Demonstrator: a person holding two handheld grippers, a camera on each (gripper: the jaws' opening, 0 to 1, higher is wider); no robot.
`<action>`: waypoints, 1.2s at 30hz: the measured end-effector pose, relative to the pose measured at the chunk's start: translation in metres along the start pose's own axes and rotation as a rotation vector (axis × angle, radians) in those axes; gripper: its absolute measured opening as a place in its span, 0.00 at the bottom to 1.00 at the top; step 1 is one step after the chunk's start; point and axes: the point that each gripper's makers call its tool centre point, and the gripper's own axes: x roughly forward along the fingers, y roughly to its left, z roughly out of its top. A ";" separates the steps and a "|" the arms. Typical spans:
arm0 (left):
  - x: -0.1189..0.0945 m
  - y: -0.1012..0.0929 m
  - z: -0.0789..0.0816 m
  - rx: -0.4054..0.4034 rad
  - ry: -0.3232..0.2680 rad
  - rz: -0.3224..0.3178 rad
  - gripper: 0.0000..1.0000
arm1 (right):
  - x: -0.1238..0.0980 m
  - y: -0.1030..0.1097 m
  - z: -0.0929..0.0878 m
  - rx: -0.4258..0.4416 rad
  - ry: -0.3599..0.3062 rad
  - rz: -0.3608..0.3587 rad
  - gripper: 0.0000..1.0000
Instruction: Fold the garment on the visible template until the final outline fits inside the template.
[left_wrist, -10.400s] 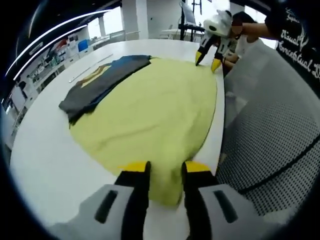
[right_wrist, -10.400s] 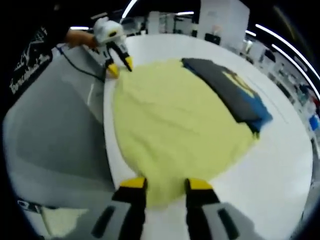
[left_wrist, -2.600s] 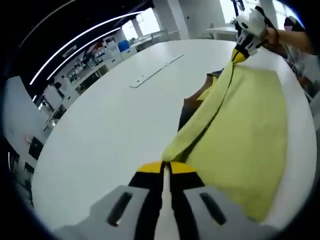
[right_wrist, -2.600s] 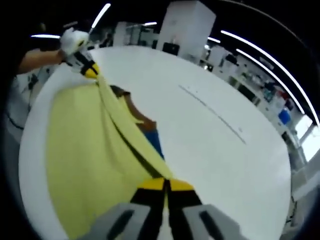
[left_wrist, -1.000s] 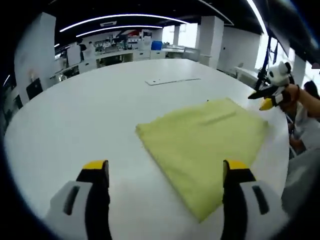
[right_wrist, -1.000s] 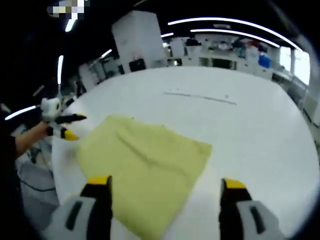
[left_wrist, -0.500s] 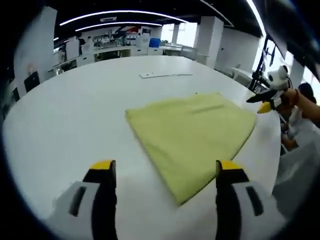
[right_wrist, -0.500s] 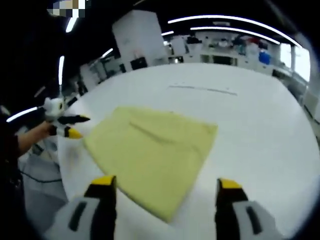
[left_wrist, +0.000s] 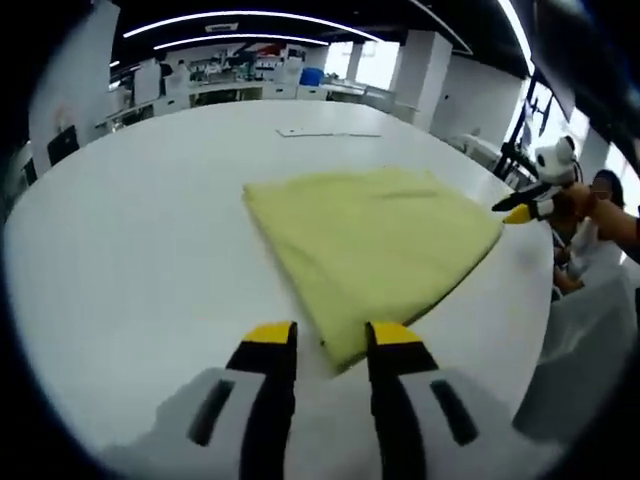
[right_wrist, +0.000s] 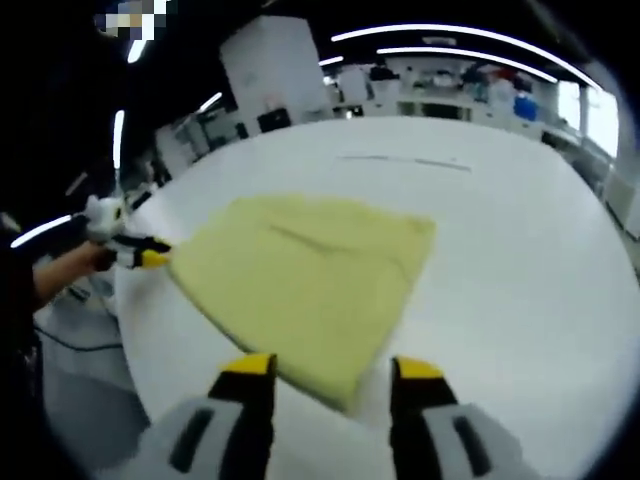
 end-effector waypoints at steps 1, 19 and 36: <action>0.000 0.000 -0.002 -0.004 0.003 -0.001 0.22 | 0.000 0.000 -0.001 0.004 0.000 0.003 0.33; -0.001 -0.002 -0.014 -0.042 0.043 -0.022 0.00 | -0.001 -0.008 -0.013 0.126 -0.024 0.014 0.00; -0.009 -0.017 -0.024 0.016 0.096 -0.032 0.00 | -0.011 -0.006 -0.023 0.083 -0.009 0.028 0.00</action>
